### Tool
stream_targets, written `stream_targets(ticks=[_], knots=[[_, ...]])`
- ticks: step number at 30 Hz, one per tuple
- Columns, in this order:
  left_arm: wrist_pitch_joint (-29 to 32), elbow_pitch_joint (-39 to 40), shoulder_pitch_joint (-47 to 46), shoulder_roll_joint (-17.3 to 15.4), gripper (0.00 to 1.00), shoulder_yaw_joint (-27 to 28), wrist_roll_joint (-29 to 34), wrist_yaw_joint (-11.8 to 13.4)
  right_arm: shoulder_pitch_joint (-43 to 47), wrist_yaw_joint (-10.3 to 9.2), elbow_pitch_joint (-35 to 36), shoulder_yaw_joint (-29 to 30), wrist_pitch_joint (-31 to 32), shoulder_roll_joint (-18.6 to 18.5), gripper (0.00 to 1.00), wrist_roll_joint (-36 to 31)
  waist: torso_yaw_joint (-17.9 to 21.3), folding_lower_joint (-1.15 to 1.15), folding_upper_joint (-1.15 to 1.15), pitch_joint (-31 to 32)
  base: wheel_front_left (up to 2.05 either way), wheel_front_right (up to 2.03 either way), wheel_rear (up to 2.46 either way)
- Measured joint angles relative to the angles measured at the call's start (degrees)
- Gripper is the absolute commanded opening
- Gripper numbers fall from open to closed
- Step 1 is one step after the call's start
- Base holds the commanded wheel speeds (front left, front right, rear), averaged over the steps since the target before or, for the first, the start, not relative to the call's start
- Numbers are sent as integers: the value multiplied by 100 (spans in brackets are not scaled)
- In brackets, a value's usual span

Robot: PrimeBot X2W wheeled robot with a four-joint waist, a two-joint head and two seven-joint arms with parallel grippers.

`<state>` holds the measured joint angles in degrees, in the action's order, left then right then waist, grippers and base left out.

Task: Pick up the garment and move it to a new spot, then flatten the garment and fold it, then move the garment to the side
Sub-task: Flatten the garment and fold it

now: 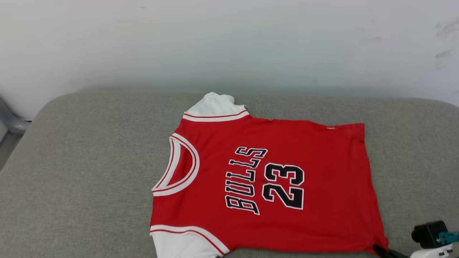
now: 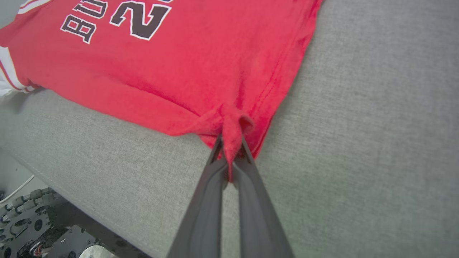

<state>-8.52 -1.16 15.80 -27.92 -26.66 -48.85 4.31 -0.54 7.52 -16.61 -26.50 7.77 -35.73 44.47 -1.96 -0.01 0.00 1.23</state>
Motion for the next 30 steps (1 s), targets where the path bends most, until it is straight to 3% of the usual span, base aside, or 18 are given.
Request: stream_targets(ticks=[8,17,23,30], knots=[[34,212,233,-78,0,-36,-13,49,350,0,312,190,132,-120,0,58,-69,1,0,14,0,0,0],[11,254,-577,-275,0,13,407,16,101,0,546,375,274,-20,0,103,29,1,0,-110,0,0,0],[291,91,-1498,-535,0,53,568,-299,-152,0,639,447,335,88,0,102,130,2,0,-319,0,0,0],[543,-419,-2624,-606,0,44,635,-695,-514,-1,612,538,385,212,0,87,289,2,0,-631,0,0,0]])
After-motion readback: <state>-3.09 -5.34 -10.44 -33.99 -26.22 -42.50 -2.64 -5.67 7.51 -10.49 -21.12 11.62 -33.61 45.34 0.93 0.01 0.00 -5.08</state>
